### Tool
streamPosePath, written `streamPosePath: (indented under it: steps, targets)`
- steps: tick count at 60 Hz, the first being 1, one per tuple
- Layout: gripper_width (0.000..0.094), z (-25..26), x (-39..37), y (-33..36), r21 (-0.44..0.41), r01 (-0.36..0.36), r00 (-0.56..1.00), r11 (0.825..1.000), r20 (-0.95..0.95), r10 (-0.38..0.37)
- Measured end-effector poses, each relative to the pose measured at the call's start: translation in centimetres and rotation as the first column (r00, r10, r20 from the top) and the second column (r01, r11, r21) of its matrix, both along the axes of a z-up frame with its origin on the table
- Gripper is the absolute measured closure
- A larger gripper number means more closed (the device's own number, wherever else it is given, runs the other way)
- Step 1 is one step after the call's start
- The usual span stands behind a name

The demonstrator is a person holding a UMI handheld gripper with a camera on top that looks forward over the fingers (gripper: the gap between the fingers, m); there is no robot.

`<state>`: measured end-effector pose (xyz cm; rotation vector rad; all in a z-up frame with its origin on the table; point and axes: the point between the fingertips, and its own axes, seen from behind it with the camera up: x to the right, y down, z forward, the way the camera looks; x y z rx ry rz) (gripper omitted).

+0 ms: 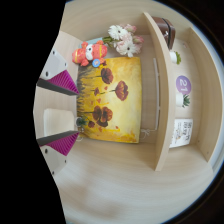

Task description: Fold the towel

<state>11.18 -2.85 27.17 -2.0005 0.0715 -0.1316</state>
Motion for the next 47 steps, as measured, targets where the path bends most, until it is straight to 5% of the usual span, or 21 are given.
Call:
streamPosePath:
  steps: [25,47]
  targets:
    - [0.0240,-1.0,-10.0,-12.0,-0.036,-0.017,0.999,0.999,-0.034,0.015]
    - [0.0242,-1.3,-13.2,-15.9,-0.032,-0.034,0.997,0.999,-0.067,0.032]
